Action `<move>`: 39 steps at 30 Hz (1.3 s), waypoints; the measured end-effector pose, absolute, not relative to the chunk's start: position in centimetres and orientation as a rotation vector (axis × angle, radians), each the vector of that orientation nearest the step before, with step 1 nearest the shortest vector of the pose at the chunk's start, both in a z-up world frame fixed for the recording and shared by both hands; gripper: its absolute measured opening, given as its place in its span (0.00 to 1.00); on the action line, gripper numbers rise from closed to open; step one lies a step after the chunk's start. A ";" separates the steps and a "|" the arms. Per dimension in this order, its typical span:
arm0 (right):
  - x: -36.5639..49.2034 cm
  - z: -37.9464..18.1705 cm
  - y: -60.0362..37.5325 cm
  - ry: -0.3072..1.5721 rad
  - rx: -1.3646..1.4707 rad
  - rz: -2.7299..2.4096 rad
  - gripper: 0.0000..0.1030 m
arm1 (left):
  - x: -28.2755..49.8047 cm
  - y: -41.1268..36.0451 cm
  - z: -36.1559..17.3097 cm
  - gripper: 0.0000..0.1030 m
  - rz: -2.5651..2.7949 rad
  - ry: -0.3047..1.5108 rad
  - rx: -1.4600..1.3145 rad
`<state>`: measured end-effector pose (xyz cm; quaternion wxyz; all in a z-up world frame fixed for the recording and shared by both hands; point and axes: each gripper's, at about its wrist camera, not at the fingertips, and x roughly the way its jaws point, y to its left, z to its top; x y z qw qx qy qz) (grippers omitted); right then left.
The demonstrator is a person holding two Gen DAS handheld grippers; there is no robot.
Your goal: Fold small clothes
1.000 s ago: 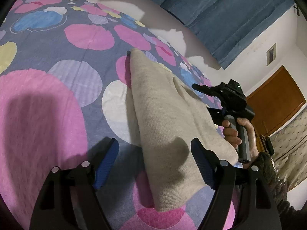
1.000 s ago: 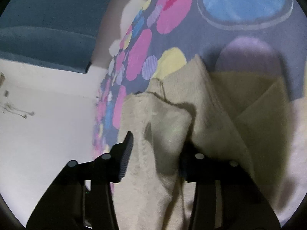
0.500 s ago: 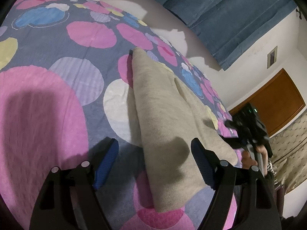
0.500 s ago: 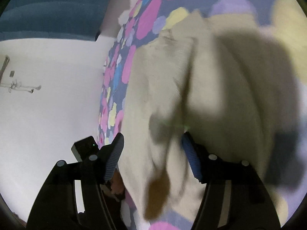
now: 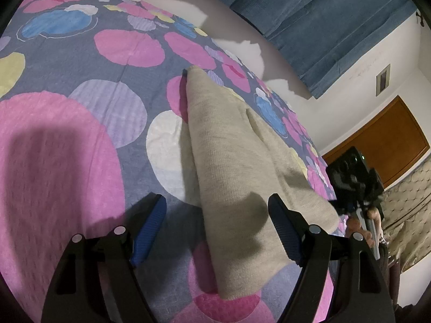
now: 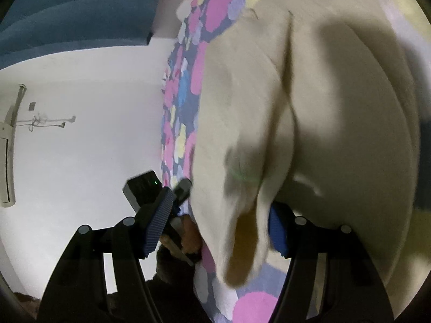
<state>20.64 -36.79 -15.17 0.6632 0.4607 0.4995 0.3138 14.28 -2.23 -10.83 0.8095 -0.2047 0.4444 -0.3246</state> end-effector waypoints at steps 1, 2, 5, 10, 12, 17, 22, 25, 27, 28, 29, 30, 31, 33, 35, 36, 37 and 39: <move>21.3 -15.3 -36.8 1.130 1.043 0.691 0.64 | 14.3 -2.2 -10.8 0.74 -0.694 0.950 -0.437; 21.8 -15.4 -36.9 1.129 1.049 0.688 0.64 | 14.3 -2.2 -10.8 0.74 -0.694 0.950 -0.437; 23.5 -15.7 -37.3 1.109 1.073 0.666 0.64 | 14.3 -2.2 -10.8 0.74 -0.694 0.950 -0.438; 26.1 -16.1 -38.0 1.070 1.116 0.632 0.64 | 14.3 -2.2 -10.8 0.74 -0.694 0.950 -0.437; 27.3 -16.8 -38.2 1.077 1.144 0.639 0.64 | 14.3 -2.2 -10.8 0.74 -0.694 0.951 -0.438; 28.7 -17.3 -37.7 1.084 1.149 0.661 0.58 | 14.3 -2.1 -10.9 0.75 -0.693 0.952 -0.438; 28.4 -17.8 -37.1 1.129 1.039 0.597 0.18 | 14.2 -2.2 -10.8 0.75 -0.694 0.947 -0.436; 28.1 -17.8 -37.2 1.114 1.021 0.571 0.09 | 14.0 -2.1 -10.6 0.75 -0.705 0.930 -0.439; 27.6 -15.9 -37.1 1.069 0.949 0.553 0.09 | 13.9 -1.9 -10.4 0.75 -0.716 0.918 -0.445; 27.3 -15.2 -37.2 1.051 0.933 0.557 0.09 | 13.8 -1.9 -10.3 0.75 -0.724 0.910 -0.446; 27.0 -14.0 -37.3 1.027 0.911 0.557 0.08 | 13.8 -1.9 -10.2 0.75 -0.731 0.905 -0.446; 26.7 -13.2 -37.5 1.011 0.895 0.550 0.08 | 13.7 -2.0 -10.0 0.75 -0.738 0.901 -0.442; 26.4 -12.4 -37.9 0.996 0.882 0.540 0.08 | 13.5 -2.2 -9.9 0.75 -0.749 0.896 -0.434; 25.6 -11.2 -39.3 0.965 0.873 0.520 0.08 | 13.3 -2.5 -9.6 0.75 -0.770 0.889 -0.418; 24.9 -10.7 -40.9 0.943 0.876 0.492 0.08 | 12.8 -3.1 -9.3 0.75 -0.794 0.874 -0.387; 24.5 -10.9 -41.8 0.938 0.884 0.467 0.08 | 12.6 -3.3 -9.1 0.75 -0.803 0.869 -0.375; 24.3 -11.2 -42.5 0.937 0.891 0.450 0.08 | 12.4 -3.7 -8.9 0.75 -0.823 0.860 -0.359; 24.0 -12.8 -43.6 0.954 0.914 0.395 0.08 | 11.9 -4.1 -8.5 0.75 -0.854 0.844 -0.333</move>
